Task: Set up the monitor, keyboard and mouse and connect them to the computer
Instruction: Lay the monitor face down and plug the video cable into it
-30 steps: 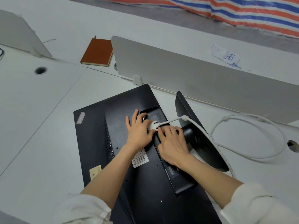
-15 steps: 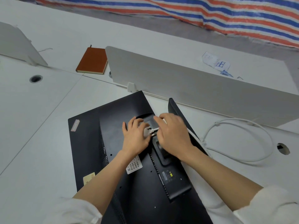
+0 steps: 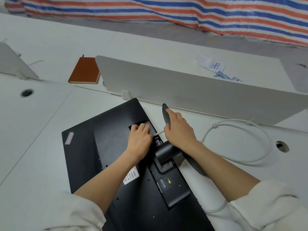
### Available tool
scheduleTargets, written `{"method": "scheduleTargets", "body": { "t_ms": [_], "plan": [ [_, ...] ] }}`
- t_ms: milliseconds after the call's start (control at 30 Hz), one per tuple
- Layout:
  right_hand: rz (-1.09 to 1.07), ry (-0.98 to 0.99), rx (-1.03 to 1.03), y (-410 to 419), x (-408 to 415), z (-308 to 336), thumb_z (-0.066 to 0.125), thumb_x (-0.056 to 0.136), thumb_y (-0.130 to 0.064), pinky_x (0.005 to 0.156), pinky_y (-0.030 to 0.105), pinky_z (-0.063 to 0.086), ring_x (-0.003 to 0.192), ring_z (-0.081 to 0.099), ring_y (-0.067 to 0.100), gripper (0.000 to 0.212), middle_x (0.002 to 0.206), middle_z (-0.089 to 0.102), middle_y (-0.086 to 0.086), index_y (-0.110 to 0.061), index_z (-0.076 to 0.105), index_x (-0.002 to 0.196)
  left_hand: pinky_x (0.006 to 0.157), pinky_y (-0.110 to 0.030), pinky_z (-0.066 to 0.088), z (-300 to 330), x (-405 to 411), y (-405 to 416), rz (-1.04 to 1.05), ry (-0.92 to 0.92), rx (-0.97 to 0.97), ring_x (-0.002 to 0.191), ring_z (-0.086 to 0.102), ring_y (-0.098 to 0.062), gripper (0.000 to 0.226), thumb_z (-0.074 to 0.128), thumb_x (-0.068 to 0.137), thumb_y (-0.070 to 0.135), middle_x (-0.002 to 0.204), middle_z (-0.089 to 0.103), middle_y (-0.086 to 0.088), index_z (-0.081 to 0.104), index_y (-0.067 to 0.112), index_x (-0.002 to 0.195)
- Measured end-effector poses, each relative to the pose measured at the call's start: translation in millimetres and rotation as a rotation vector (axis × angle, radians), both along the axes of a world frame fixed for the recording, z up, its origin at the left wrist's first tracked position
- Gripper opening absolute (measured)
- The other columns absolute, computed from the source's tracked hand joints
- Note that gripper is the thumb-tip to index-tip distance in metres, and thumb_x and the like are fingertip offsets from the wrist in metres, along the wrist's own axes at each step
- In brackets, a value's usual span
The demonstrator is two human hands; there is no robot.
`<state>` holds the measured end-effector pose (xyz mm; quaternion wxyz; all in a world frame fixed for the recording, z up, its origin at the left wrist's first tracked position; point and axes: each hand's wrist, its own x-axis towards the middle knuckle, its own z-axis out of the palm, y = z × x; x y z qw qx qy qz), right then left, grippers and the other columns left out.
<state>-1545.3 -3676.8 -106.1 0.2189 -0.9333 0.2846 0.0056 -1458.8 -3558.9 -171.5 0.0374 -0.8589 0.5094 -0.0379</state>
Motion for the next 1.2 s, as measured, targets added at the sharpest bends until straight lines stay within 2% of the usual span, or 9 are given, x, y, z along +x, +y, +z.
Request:
{"method": "scheduleTargets", "body": {
  "t_ms": [100, 167, 267, 300, 400, 533, 600, 700, 1200],
  "plan": [
    [0.004, -0.004, 0.029, 0, 0, 0, 0.036, 0.094, -0.017, 0.084, 0.037, 0.041, 0.114, 0.045, 0.028, 0.057, 0.136, 0.037, 0.009, -0.022, 0.016, 0.147, 0.063, -0.031, 0.019, -3, 1, -1, -0.020, -0.017, 0.016, 0.059, 0.050, -0.023, 0.025, 0.082, 0.035, 0.008, 0.061, 0.049, -0.001, 0.061, 0.017, 0.046],
    [0.004, -0.005, 0.040, 0, 0, 0, 0.037, 0.093, -0.016, 0.084, 0.038, 0.040, 0.114, 0.045, 0.029, 0.057, 0.136, 0.037, 0.010, -0.020, 0.017, 0.147, 0.067, -0.031, 0.021, 2, 4, -5, 0.002, 0.009, 0.045, 0.065, 0.051, -0.023, 0.020, 0.084, 0.043, 0.020, 0.065, 0.051, 0.000, 0.067, 0.020, 0.053],
    [0.002, -0.018, 0.044, -1, 0, 0, 0.037, 0.093, -0.016, 0.086, 0.039, 0.041, 0.114, 0.045, 0.029, 0.057, 0.136, 0.037, 0.011, -0.020, 0.018, 0.147, 0.084, -0.034, 0.025, 4, 7, -9, 0.089, 0.116, 0.099, 0.099, 0.046, -0.023, 0.024, 0.067, 0.077, 0.039, 0.099, 0.054, -0.001, 0.070, 0.024, 0.095],
    [0.003, -0.021, 0.046, -1, -1, 0, 0.037, 0.093, -0.016, 0.086, 0.039, 0.041, 0.114, 0.045, 0.029, 0.057, 0.136, 0.037, 0.010, -0.020, 0.017, 0.147, 0.087, -0.034, 0.025, 3, 9, -9, 0.135, 0.166, 0.136, 0.104, 0.044, -0.022, 0.025, 0.064, 0.080, 0.040, 0.105, 0.053, 0.000, 0.068, 0.025, 0.100],
    [0.015, -0.027, 0.050, -1, -2, -1, 0.037, 0.093, -0.016, 0.085, 0.038, 0.041, 0.111, 0.046, 0.029, 0.058, 0.134, 0.038, 0.010, -0.020, 0.017, 0.147, 0.089, -0.034, 0.026, 4, 11, -13, 0.214, 0.267, 0.119, 0.108, 0.043, -0.022, 0.020, 0.065, 0.081, 0.037, 0.106, 0.052, 0.000, 0.069, 0.026, 0.097],
    [0.024, -0.038, 0.033, -2, -3, -3, 0.037, 0.093, -0.017, 0.082, 0.038, 0.042, 0.108, 0.047, 0.028, 0.060, 0.133, 0.039, 0.009, -0.022, 0.014, 0.148, 0.086, -0.034, 0.026, 5, 7, -12, 0.195, 0.225, 0.102, 0.102, 0.045, -0.023, 0.014, 0.060, 0.084, 0.027, 0.102, 0.053, -0.001, 0.069, 0.023, 0.093],
    [0.024, -0.035, 0.024, -2, -2, -4, 0.038, 0.093, -0.017, 0.083, 0.039, 0.042, 0.108, 0.047, 0.028, 0.061, 0.133, 0.039, 0.009, -0.023, 0.013, 0.149, 0.079, -0.038, 0.034, 5, 2, -8, 0.107, 0.111, 0.029, 0.085, 0.051, -0.024, 0.006, 0.072, 0.070, 0.021, 0.085, 0.055, -0.002, 0.069, 0.020, 0.076],
    [0.029, -0.030, 0.012, -1, -2, -4, 0.037, 0.093, -0.018, 0.083, 0.040, 0.043, 0.107, 0.047, 0.029, 0.060, 0.133, 0.039, 0.010, -0.021, 0.013, 0.148, 0.061, -0.038, 0.043, -1, 0, 0, 0.093, 0.063, -0.055, 0.059, 0.051, -0.023, 0.027, 0.087, 0.047, 0.017, 0.065, 0.050, -0.001, 0.061, 0.018, 0.054],
    [0.042, -0.022, -0.019, -1, -3, -5, 0.038, 0.092, -0.018, 0.078, 0.037, 0.040, 0.109, 0.046, 0.030, 0.062, 0.133, 0.038, 0.010, -0.020, 0.012, 0.149, 0.065, -0.036, 0.043, -6, -3, 3, 0.029, -0.001, -0.079, 0.062, 0.051, -0.023, 0.021, 0.083, 0.046, 0.010, 0.067, 0.050, -0.002, 0.065, 0.016, 0.053]
  ]
}}
